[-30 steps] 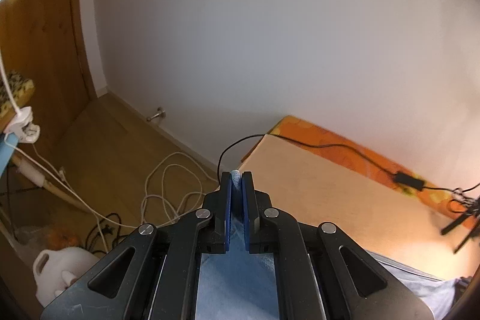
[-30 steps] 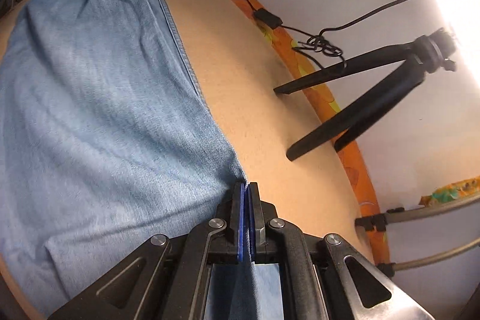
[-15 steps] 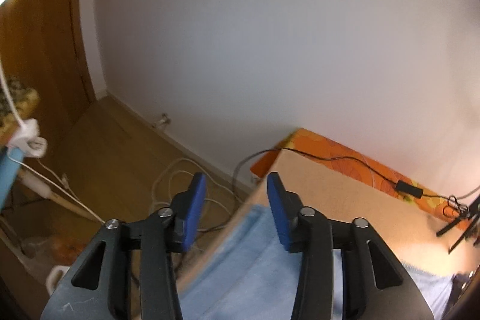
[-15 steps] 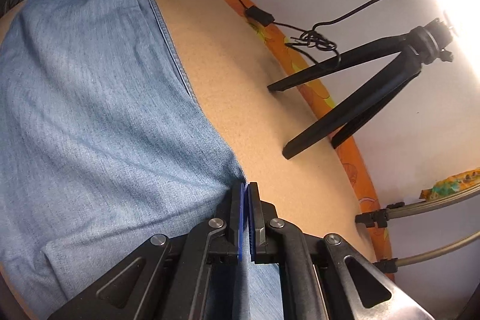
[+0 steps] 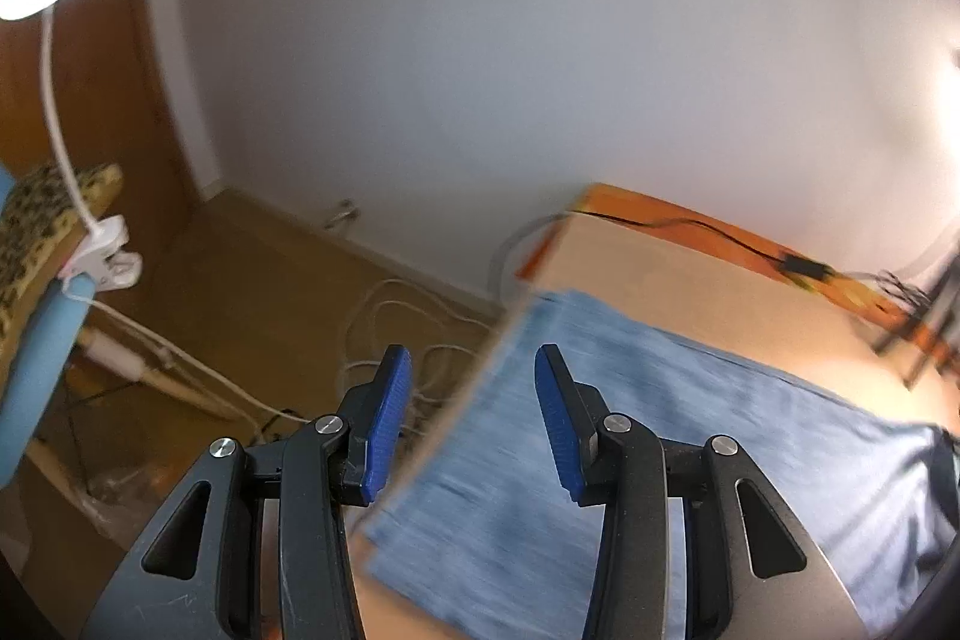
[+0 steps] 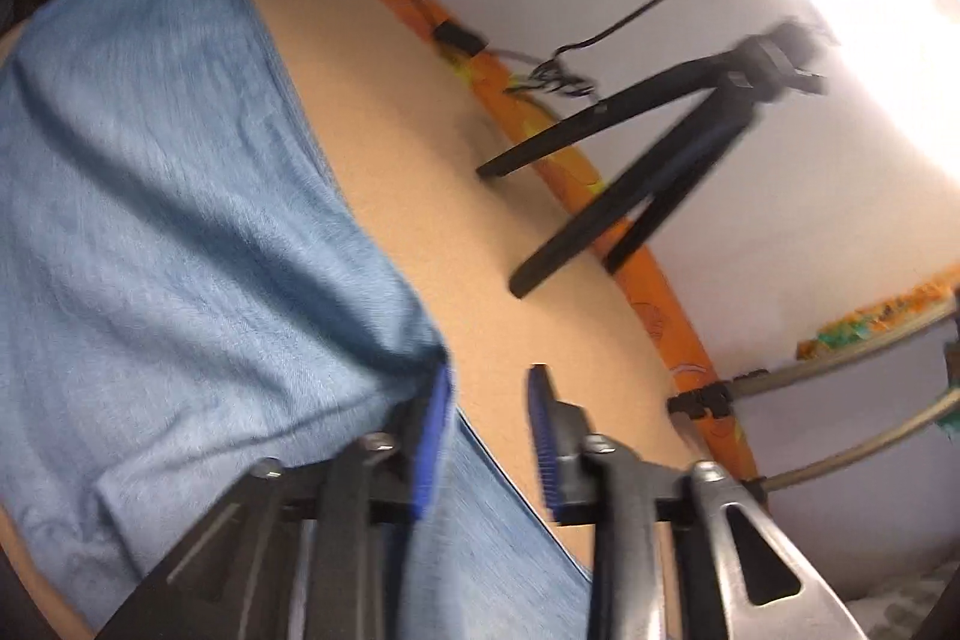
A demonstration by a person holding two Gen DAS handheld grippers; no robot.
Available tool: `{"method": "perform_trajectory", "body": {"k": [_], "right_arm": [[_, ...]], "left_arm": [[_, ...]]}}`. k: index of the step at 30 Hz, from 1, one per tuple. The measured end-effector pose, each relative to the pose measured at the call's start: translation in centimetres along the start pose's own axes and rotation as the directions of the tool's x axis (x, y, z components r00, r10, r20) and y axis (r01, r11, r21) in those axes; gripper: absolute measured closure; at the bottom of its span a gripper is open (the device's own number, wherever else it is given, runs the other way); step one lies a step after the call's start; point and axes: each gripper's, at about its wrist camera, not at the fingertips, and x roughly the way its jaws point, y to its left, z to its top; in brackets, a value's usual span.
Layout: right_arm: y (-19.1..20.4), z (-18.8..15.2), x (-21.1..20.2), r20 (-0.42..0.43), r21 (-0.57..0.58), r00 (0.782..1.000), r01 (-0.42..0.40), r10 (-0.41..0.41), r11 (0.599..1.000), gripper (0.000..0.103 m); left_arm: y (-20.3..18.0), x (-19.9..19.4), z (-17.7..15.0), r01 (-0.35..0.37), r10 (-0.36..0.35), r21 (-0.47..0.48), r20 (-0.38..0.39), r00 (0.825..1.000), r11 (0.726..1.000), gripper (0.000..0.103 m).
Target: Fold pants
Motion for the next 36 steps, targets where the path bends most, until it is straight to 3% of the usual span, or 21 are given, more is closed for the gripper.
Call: {"method": "perform_trajectory", "body": {"k": [2,4,8,13,19,25,31,36], "right_arm": [[-1.6,-1.0,-1.8,0.023,0.068,0.999,-0.043,0.041,0.997,0.064],[-3.3,-2.7,-4.3,0.045,0.120,0.999,-0.032,0.027,0.992,0.063],[-6.5,-7.3,-9.0,0.067,0.222,0.998,-0.036,0.021,0.974,0.062],[-9.5,-15.0,-14.6,0.061,0.315,0.998,-0.017,-0.002,0.949,0.062],[-11.3,-25.2,-19.3,0.000,0.397,1.000,0.019,-0.021,0.917,0.062],[-11.3,-33.1,-21.6,-0.033,0.457,0.999,0.009,0.006,0.890,0.062],[-11.3,-38.8,-24.2,-0.024,0.483,0.999,-0.015,0.031,0.875,0.062],[-10.3,-42.5,-25.0,-0.029,0.435,0.997,-0.052,0.072,0.899,0.062]], "left_arm": [[-2.1,-0.9,-0.6,0.049,-0.049,0.039,-0.001,0.999,0.998,0.061],[-4.8,-2.2,-1.6,0.117,-0.117,0.077,-0.007,0.993,0.990,0.061],[-10.1,-5.0,-3.5,0.250,-0.249,0.147,-0.026,0.968,0.957,0.061],[-17.4,-8.7,-6.4,0.380,-0.378,0.291,-0.064,0.923,0.878,0.061],[-24.0,-11.3,-10.0,0.495,-0.479,0.350,-0.136,0.867,0.795,0.061],[-29.5,-12.4,-13.6,0.567,-0.530,0.345,-0.204,0.823,0.748,0.061],[-34.1,-12.7,-17.3,0.583,-0.507,0.406,-0.289,0.812,0.703,0.061],[-36.3,-12.4,-19.1,0.585,-0.480,0.431,-0.335,0.811,0.687,0.061]]}}
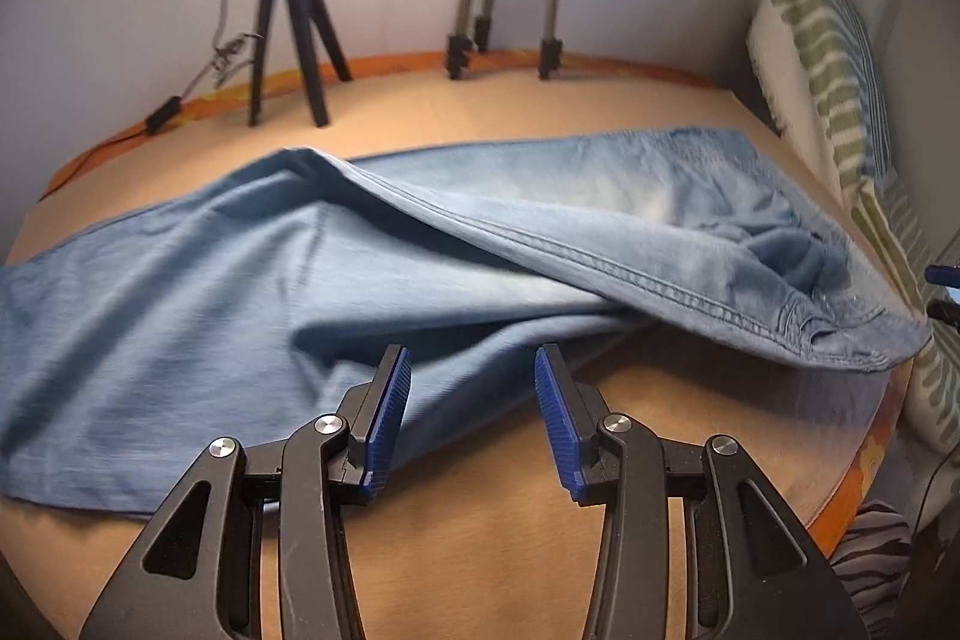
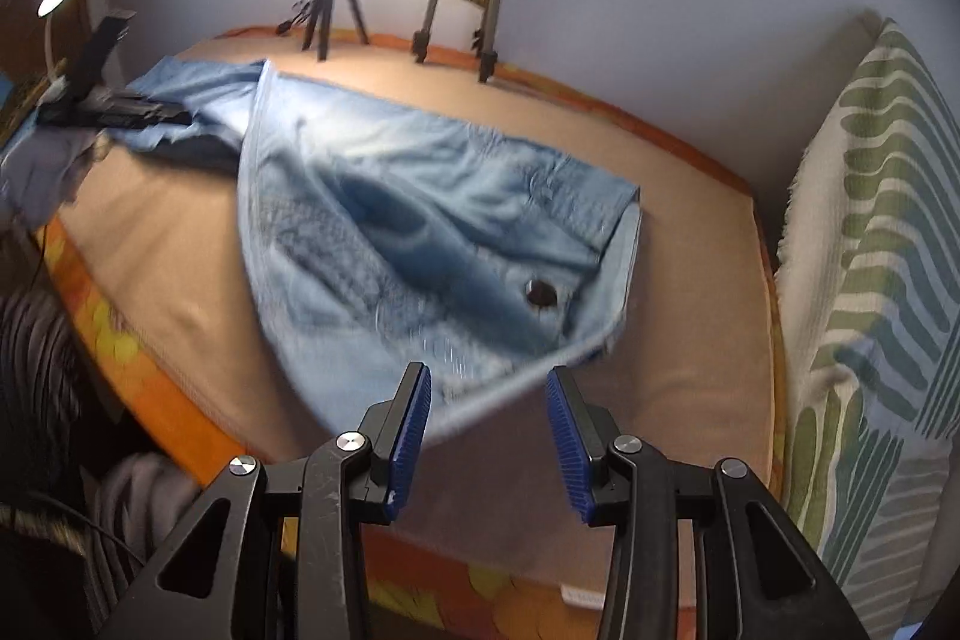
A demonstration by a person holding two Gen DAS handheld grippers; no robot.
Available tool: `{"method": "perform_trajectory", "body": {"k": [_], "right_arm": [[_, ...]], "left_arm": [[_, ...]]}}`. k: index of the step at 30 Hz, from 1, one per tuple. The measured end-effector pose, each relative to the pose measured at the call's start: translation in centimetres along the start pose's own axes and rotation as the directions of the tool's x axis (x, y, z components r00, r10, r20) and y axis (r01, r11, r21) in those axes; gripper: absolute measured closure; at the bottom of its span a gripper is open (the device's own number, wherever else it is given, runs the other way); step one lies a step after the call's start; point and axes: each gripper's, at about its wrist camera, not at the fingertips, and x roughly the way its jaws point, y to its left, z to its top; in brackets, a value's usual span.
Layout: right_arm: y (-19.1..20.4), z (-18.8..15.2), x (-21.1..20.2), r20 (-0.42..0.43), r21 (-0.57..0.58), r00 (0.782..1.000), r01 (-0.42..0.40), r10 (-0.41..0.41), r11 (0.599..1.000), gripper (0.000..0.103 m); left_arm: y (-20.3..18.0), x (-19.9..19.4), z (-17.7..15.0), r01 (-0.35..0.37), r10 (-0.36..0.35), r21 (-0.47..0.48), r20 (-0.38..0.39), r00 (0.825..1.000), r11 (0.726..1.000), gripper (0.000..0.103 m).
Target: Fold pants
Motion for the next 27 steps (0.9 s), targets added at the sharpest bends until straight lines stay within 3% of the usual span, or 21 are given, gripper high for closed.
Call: {"method": "perform_trajectory", "body": {"k": [3,7,13,15,16,17,21,24,27], "right_arm": [[0.9,-1.5,0.0,0.006,-0.070,1.000,-0.014,0.015,0.997,0.061],[2.8,-2.1,0.8,0.037,-0.179,0.999,0.005,0.002,0.984,0.037],[5.5,-1.2,1.8,0.126,-0.324,0.992,0.055,-0.014,0.944,0.034],[5.8,-0.8,2.3,0.131,-0.349,0.991,0.059,-0.014,0.935,0.039],[5.7,-0.6,2.6,0.123,-0.352,0.992,0.048,-0.004,0.935,0.057],[5.4,-0.3,3.0,0.107,-0.350,0.994,0.034,0.004,0.936,0.084],[3.8,0.9,3.2,0.121,-0.318,0.992,0.053,-0.015,0.947,0.097],[1.4,3.0,2.8,0.148,-0.253,0.989,0.062,-0.025,0.966,0.098],[-0.8,5.7,2.8,0.179,-0.232,0.978,0.145,-0.104,0.962,0.099]], "left_arm": [[-1.0,0.8,-0.1,-0.009,0.009,0.017,-0.021,1.000,1.000,0.061],[-1.1,1.4,0.0,-0.027,0.028,0.011,-0.038,0.999,1.000,0.061],[-0.5,1.7,-0.1,-0.049,0.049,0.001,-0.061,0.997,0.999,0.061],[0.0,1.8,-0.1,-0.051,0.051,-0.010,-0.066,0.997,0.999,0.061],[0.3,1.9,-0.1,-0.056,0.055,-0.015,-0.068,0.996,0.998,0.061],[0.4,1.9,-0.1,-0.058,0.056,-0.018,-0.069,0.996,0.998,0.061],[1.0,2.3,-0.1,-0.060,0.058,-0.025,-0.074,0.996,0.998,0.061],[1.0,2.5,-0.1,-0.059,0.057,-0.015,-0.082,0.995,0.998,0.061],[0.9,2.7,0.0,-0.054,0.053,-0.004,-0.085,0.995,0.999,0.061]]}}
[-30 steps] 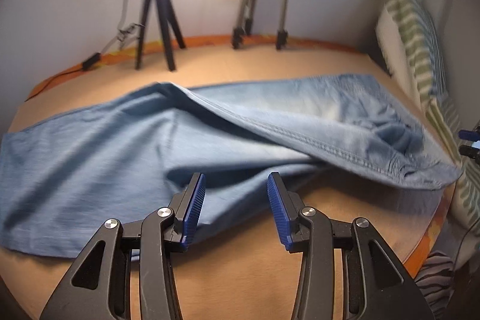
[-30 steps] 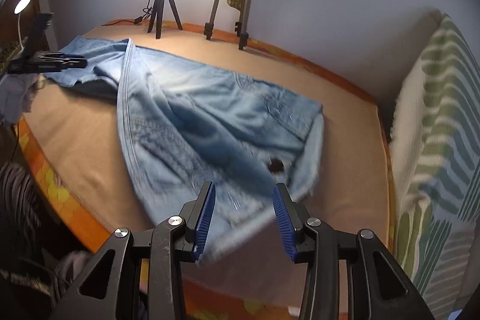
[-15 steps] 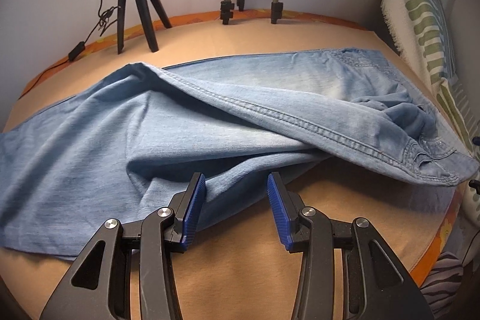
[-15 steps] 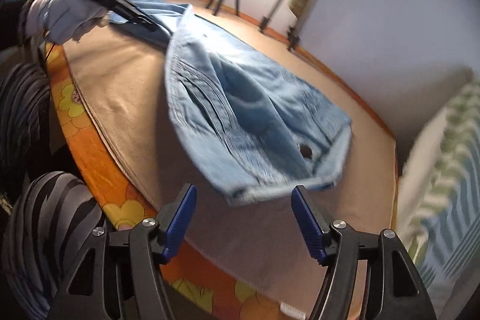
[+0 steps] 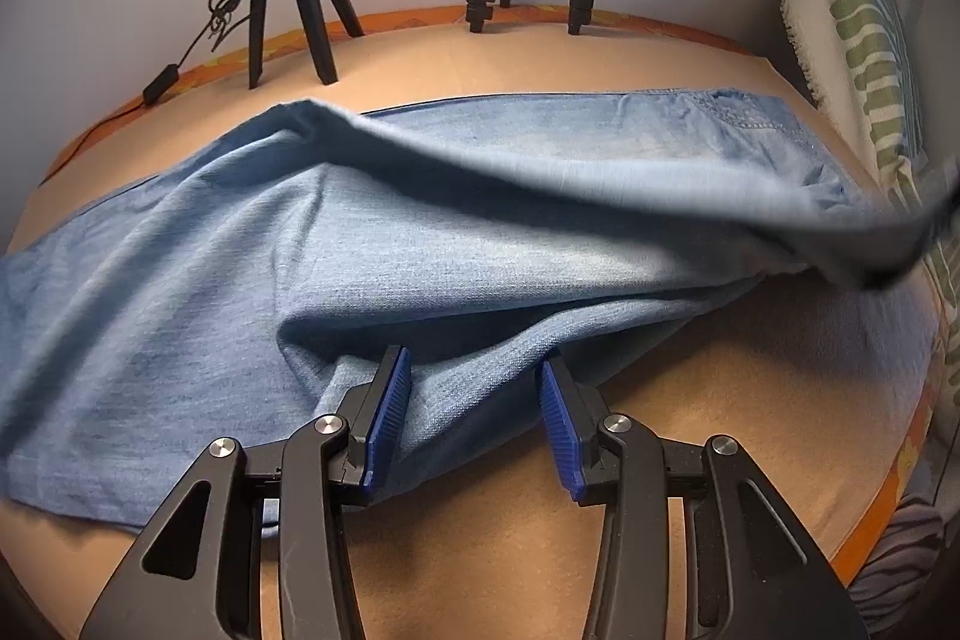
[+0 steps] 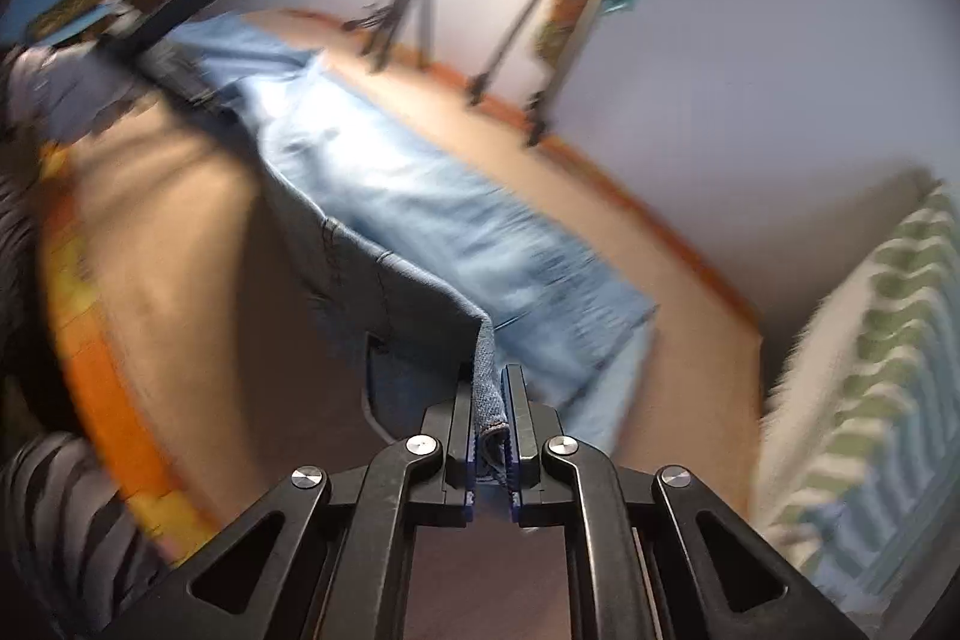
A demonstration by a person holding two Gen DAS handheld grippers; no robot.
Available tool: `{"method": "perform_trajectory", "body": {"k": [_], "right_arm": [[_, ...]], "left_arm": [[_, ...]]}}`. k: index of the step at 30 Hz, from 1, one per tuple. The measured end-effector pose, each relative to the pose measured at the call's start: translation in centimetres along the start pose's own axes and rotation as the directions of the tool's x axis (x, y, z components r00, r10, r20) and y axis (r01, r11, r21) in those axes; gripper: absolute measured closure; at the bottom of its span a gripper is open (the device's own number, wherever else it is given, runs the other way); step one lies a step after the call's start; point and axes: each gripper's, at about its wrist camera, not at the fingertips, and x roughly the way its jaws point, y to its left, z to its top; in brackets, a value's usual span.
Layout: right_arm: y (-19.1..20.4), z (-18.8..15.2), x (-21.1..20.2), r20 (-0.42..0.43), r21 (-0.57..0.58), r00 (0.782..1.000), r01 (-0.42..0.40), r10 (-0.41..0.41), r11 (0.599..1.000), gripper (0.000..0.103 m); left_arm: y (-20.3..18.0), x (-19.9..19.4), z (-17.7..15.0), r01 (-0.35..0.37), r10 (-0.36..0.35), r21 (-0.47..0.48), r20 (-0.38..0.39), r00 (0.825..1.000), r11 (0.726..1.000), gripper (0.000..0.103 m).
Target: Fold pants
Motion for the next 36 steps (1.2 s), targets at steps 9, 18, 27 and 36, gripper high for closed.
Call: {"method": "perform_trajectory", "body": {"k": [9,18,27,36], "right_arm": [[-10.9,5.4,10.6,-0.109,0.106,0.986,0.136,-0.124,0.985,0.100],[-12.3,4.2,22.3,-0.281,0.132,0.958,0.102,-0.061,0.986,0.101],[-15.8,0.2,18.0,-0.286,0.396,0.958,0.131,-0.014,0.909,0.063],[-13.6,-7.1,10.0,-0.246,0.756,0.955,0.081,0.167,0.650,0.034]], "left_arm": [[-1.0,-0.7,0.6,0.007,-0.009,0.052,0.035,0.999,0.999,0.061],[-1.5,-1.7,0.4,0.019,-0.022,0.095,0.034,0.999,0.995,0.061],[-1.8,-3.3,0.7,0.028,-0.036,0.129,0.064,0.997,0.991,0.061],[-1.7,-3.7,0.2,0.034,-0.046,0.142,0.077,0.996,0.989,0.061]]}}
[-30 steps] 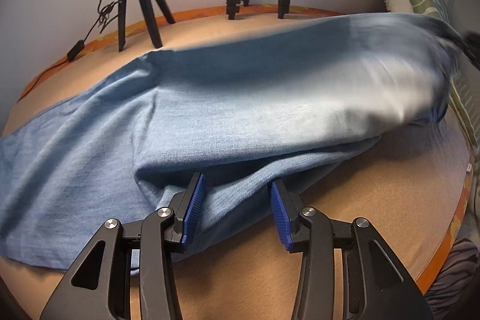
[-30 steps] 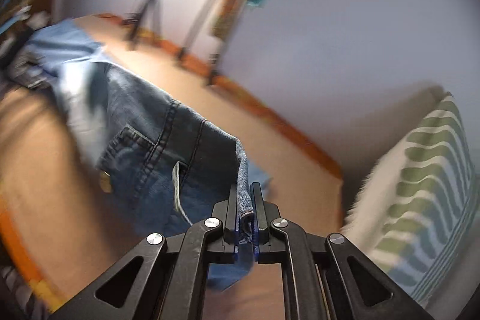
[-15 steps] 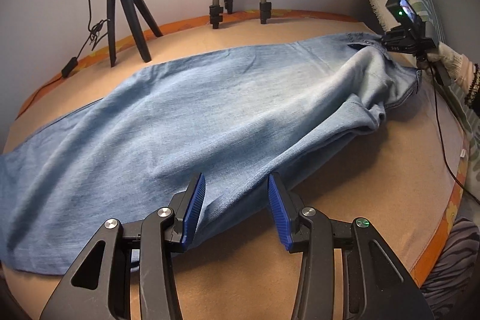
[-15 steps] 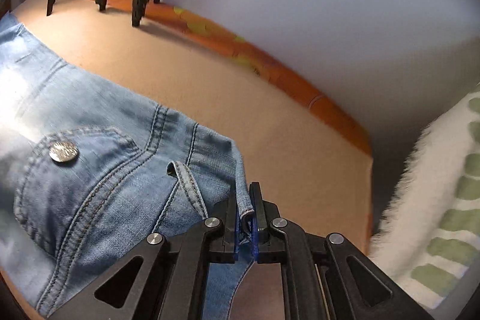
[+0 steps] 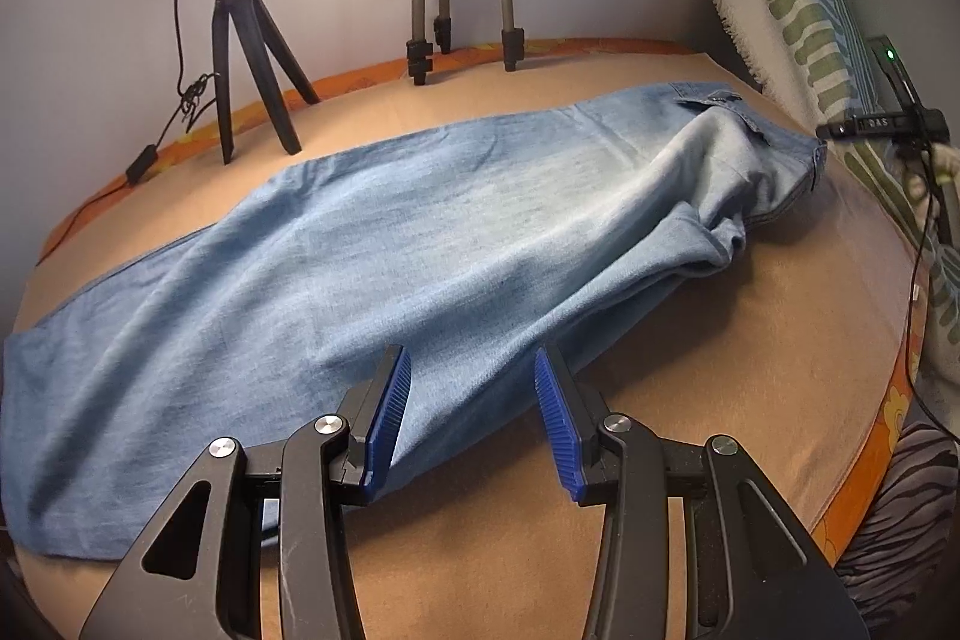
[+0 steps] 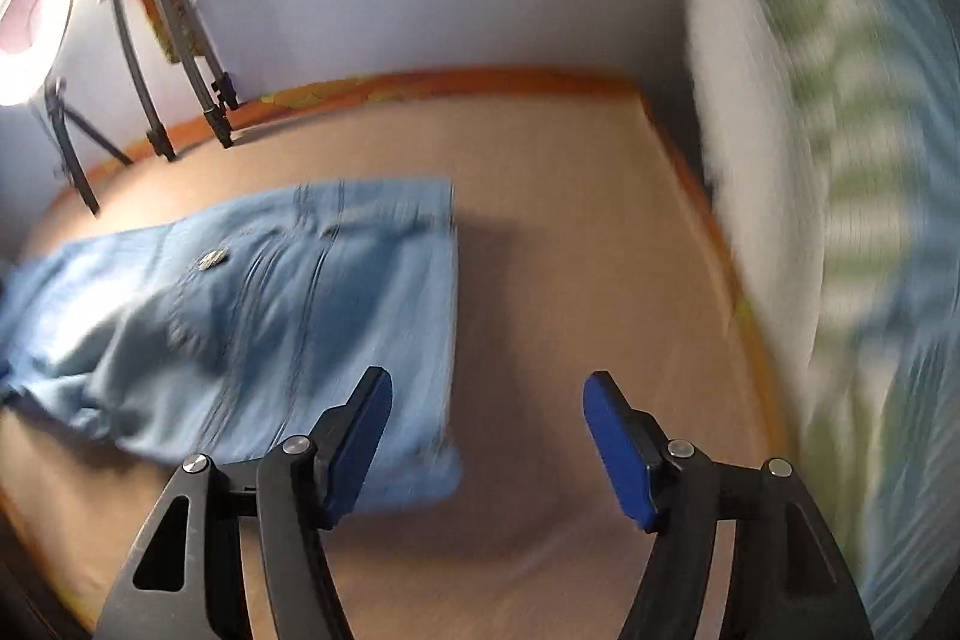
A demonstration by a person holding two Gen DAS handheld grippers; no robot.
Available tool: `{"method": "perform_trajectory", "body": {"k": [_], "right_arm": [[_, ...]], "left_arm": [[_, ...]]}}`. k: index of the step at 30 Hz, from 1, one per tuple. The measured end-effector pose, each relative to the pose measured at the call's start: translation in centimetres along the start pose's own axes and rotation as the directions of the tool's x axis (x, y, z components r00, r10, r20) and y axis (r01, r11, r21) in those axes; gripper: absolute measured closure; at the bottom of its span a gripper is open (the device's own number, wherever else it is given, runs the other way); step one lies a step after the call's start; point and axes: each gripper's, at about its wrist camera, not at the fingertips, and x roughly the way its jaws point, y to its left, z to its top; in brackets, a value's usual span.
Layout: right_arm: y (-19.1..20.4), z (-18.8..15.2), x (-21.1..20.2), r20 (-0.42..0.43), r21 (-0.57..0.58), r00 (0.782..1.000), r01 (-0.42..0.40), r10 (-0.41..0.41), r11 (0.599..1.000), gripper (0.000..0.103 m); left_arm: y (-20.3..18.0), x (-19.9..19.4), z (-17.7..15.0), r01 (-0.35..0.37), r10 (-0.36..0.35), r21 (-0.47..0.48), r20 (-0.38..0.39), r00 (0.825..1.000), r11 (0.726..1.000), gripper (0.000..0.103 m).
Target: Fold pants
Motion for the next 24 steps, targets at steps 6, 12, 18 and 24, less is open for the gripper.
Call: {"method": "perform_trajectory", "body": {"k": [6,12,18,24], "right_arm": [[-1.2,-2.3,1.5,-0.028,0.289,0.986,-0.151,0.166,0.945,0.031],[-0.8,-2.8,3.0,-0.057,0.403,0.976,-0.170,0.210,0.899,0.031],[0.1,-3.4,2.3,-0.051,0.435,0.979,-0.156,0.198,0.887,0.031],[0.1,-4.0,1.4,-0.057,0.431,0.983,-0.133,0.174,0.892,0.031]], "left_arm": [[-0.4,0.1,-1.1,0.004,-0.003,0.034,-0.026,1.000,0.999,0.061],[-2.0,-0.6,-1.0,0.037,-0.035,0.076,-0.025,0.999,0.996,0.061],[-7.7,0.8,1.7,0.084,-0.084,0.251,-0.012,0.996,0.964,0.061],[-13.9,3.6,3.2,0.099,-0.099,0.469,-0.025,0.995,0.878,0.054]]}}
